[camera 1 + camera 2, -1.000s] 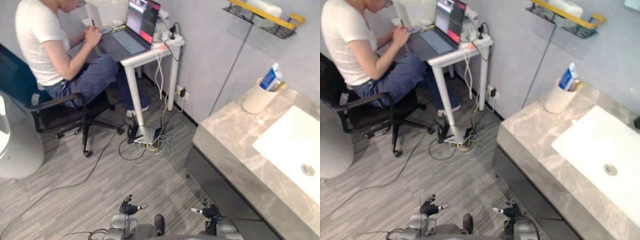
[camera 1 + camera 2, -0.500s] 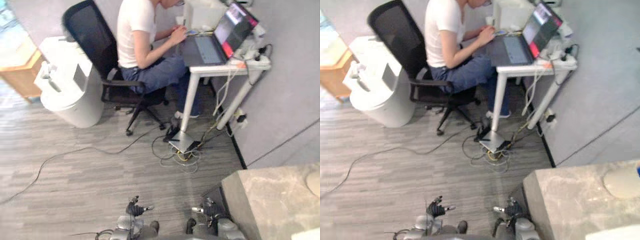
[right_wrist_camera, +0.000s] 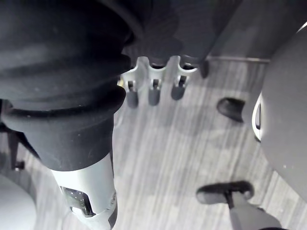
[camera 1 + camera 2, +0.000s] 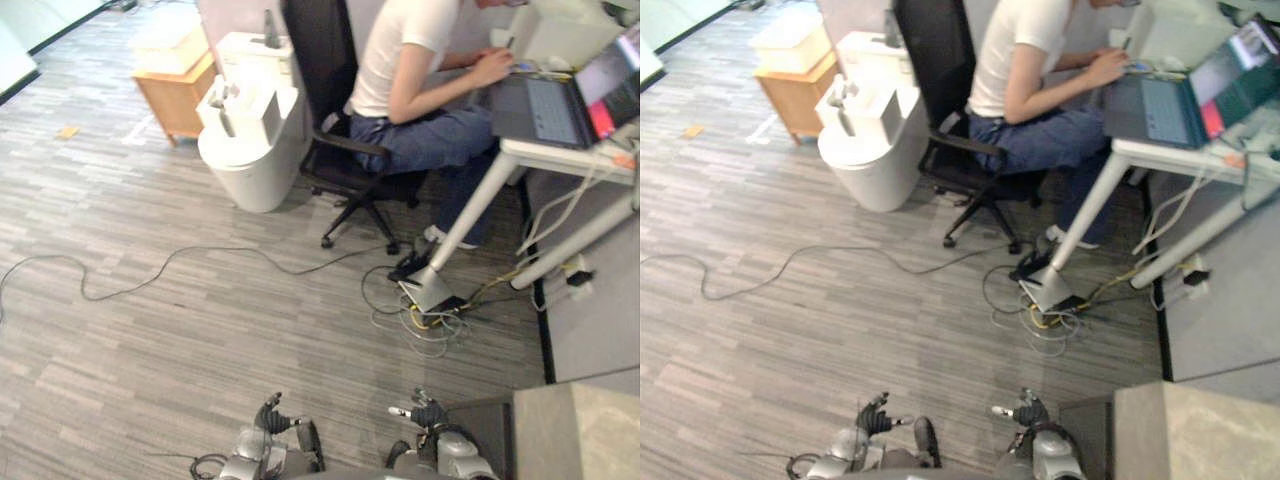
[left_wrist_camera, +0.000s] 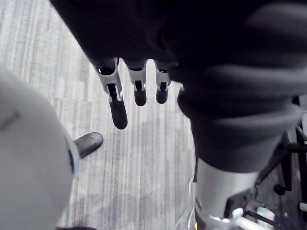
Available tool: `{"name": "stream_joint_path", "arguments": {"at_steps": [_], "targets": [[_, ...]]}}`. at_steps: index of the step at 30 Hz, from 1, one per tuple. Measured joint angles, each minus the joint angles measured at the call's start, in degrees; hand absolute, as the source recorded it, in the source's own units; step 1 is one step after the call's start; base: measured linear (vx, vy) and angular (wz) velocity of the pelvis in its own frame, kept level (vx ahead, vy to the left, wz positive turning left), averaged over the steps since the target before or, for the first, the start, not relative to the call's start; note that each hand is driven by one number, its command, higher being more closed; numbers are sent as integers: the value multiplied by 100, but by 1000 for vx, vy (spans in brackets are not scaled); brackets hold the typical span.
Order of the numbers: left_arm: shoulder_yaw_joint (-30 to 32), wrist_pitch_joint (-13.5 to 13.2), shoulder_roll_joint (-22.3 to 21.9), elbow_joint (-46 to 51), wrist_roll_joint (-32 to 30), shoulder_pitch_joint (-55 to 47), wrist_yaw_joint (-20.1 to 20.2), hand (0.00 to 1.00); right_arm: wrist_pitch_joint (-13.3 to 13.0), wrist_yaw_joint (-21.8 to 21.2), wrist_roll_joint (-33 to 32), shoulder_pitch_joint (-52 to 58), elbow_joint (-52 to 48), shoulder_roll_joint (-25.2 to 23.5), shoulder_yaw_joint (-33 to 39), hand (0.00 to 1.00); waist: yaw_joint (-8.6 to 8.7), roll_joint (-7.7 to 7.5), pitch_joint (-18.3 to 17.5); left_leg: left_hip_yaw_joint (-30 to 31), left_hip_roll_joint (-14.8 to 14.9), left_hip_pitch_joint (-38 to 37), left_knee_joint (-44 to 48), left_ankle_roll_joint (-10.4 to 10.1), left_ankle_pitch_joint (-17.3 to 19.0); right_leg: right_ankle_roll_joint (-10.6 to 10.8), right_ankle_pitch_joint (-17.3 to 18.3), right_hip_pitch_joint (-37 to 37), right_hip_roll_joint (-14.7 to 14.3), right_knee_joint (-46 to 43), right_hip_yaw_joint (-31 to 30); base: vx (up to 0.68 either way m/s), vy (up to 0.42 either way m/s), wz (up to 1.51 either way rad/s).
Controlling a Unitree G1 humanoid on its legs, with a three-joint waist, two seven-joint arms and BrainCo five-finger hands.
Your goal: Organize washtable
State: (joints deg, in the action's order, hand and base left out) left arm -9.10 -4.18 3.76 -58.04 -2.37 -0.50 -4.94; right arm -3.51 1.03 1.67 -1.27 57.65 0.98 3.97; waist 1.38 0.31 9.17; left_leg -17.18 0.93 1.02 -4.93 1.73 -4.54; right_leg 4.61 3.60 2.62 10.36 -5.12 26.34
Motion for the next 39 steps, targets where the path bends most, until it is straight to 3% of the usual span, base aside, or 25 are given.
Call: {"name": "stream_joint_path", "arguments": {"at_steps": [2, 5, 7, 8, 10, 11, 12, 14, 18, 20, 21, 22, 23, 25, 27, 29, 30, 31, 32, 33, 36, 39], "targets": [[2, 0, 110, -4, -1, 1, -1, 0, 4, -9, 2, -21, 29, -106, -70, 0, -97, -96, 5, -15, -38, -33, -28, 7, -17, 8, -51, 22, 11, 51, -67, 67, 54, 3], [2, -2, 215, -59, -1, -10, 1, 0, 4, -9, 20, -90, 140, -193, -125, 0, -78, -211, 18, -8, -119, -130, -29, 12, 13, 19, -54, 122, 48, 44, -160, 40, 53, 2], [1, -5, 263, -54, -1, -11, 19, 0, 6, -8, 82, -181, 176, -167, -224, 0, -59, -295, 67, 39, -276, -200, 8, 70, 213, 201, 292, -30, 354, -614, -136, 7, 58, 6], [-1, -5, 243, -55, -2, -11, 38, 0, 5, -8, 87, -171, 164, -145, -220, 0, -29, -285, 81, 164, -317, -192, -8, 113, 243, 182, 380, -104, 456, -916, -162, -26, 55, 43], [-19, -5, 185, -54, -12, -7, 90, 0, 5, -16, 99, -153, 7, 8, -199, 0, 113, -170, 160, 512, -279, -220, 40, 158, 273, -145, 373, -650, 601, -2290, -684, 14, 17, 76], [-30, -1, 186, -55, -18, 10, 111, 0, -18, -12, 98, -153, -85, 26, -195, 0, 134, -64, 237, 802, -173, -179, 206, 198, 304, -233, 722, -930, 341, -2504, -1277, 120, -9, 109], [-15, 4, 193, -54, -26, 58, 108, 0, -12, -14, 97, -126, -58, 54, -216, 0, 117, -103, 267, 1048, -79, -92, 352, 218, 355, -154, 896, -1124, 167, -2528, -1619, 120, -9, 110], [7, 1, 219, -57, -27, 61, 105, 0, -2, -19, 93, -133, -51, 58, -223, 0, 83, -130, 283, 1349, -69, -63, 420, 205, 374, -94, 897, -1368, 109, -2479, -1805, 76, -43, 93], [252, -11, 206, -60, -57, 60, 103, 0, -36, -18, 65, -125, -65, 70, -222, 0, 115, -239, 302, 2195, -164, 174, 952, -47, 724, 125, 771, -1747, -97, -2066, -2741, 91, -145, 118], [455, -17, 201, 3, -57, 59, 97, 0, -26, -16, 67, -81, -73, 41, -189, 0, 81, -338, 273, 2483, -223, 442, 1174, -153, 851, 74, 775, -1785, -14, -1970, -2490, 130, -331, 147], [552, -16, 231, 43, -56, 52, 87, 0, -16, -10, 66, -50, -101, -42, -155, 0, 95, -479, 202, 2404, -234, 652, 1262, -176, 880, 31, 694, -1730, 53, -1721, -2360, 149, -374, 184], [652, 3, 188, 16, -55, 141, 68, 0, -12, -12, 62, -73, -221, -70, -72, 0, 133, -441, 294, 2180, -67, 780, 1434, -263, 845, 51, 492, -1704, 119, -1773, -2016, 132, -297, 183], [698, 11, 38, 101, -55, 175, 75, 0, -9, 25, 39, -123, -333, 21, 75, 0, 123, -218, 353, 1624, 321, 986, 1604, -339, 798, -24, 537, -1675, 94, -1806, -1573, 139, -338, 170], [651, 31, -205, 195, -56, 151, 80, 0, 5, 38, -45, -103, -500, 140, 75, 0, 122, -14, 360, 648, 726, 869, 1513, -690, 498, -179, 628, -1450, 74, -1807, -988, 165, -293, 137], [440, 60, -257, 198, -56, 164, 79, 0, -2, 74, -133, -136, -543, 131, 67, 0, 109, 8, 356, 51, 823, 643, 1282, -606, 403, -261, 684, -1167, 47, -1767, -654, 126, -141, 100], [274, 60, -234, 247, -57, 162, 84, 0, -17, 154, -157, -192, -577, 161, 66, 0, 82, -84, 300, -127, 788, 617, 996, -561, 79, -272, 711, -1058, -6, -1616, -557, 55, -93, 74], [205, 63, -203, 269, -60, 151, 97, 0, -18, 150, -158, -238, -577, 165, 53, 0, 92, -100, 207, -65, 679, 586, 374, -578, -392, -310, 664, -1010, -47, -1232, -412, 19, -42, 55], [175, 69, -185, 271, -67, 170, 106, 0, -24, 152, -159, -260, -564, 161, 58, 0, 114, -99, 189, -46, 628, 553, 196, -604, -408, -280, 603, -974, -16, -967, -270, 18, -3, 62], [178, 118, -174, 235, -67, 258, 112, 0, -40, 154, -160, -332, -484, 135, 73, 0, 143, -74, 223, -375, 699, 568, 620, -632, 164, -269, 541, -947, -21, -923, -149, 75, 67, 73], [179, 149, -160, 179, -102, 232, 118, 0, 2, 156, -160, -269, -427, 142, 82, 0, 216, -59, 222, -645, 689, 492, 593, -590, 251, -261, 535, -833, 28, -937, 57, 66, 54, 68], [59, 148, -15, 174, -248, 171, 120, 0, 19, 155, -152, -42, -369, 41, 234, 0, 255, -86, 212, -694, 553, 119, 58, -564, -89, -289, 409, -550, 40, -842, 308, 40, 87, 54], [53, 164, 117, 122, -360, 120, 124, 0, 33, 138, -108, -37, -241, -43, 203, 0, 236, -114, 196, -637, 479, 107, -48, -555, -148, -209, 229, -480, 26, -658, 313, 3, 91, 11]]}}
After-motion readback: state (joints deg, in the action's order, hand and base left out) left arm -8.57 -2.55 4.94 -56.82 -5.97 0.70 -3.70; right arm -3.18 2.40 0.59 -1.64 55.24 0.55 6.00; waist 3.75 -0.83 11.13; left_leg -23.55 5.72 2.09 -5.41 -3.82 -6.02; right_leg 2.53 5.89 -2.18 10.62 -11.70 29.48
